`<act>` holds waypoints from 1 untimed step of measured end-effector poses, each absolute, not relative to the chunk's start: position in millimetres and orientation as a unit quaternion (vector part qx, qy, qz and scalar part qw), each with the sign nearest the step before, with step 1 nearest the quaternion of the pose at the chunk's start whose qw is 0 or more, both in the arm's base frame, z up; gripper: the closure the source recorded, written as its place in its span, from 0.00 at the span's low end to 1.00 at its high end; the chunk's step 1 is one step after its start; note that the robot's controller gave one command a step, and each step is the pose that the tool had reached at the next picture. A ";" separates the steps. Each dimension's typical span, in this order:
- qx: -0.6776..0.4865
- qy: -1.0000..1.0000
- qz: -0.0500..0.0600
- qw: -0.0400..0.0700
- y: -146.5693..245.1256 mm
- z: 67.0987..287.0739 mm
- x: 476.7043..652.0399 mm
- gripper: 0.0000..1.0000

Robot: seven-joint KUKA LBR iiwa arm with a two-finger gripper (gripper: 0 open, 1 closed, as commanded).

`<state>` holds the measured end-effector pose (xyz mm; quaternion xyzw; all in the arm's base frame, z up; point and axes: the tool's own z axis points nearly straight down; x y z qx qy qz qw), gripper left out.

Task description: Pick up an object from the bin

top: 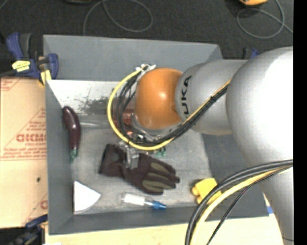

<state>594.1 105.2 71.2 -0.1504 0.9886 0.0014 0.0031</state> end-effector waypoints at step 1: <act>-0.150 0.989 0.001 0.003 105.2 71.2 594.1 1.00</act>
Offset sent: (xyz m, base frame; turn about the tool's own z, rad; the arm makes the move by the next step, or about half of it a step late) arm 0.0070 -0.0084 0.1224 -0.1850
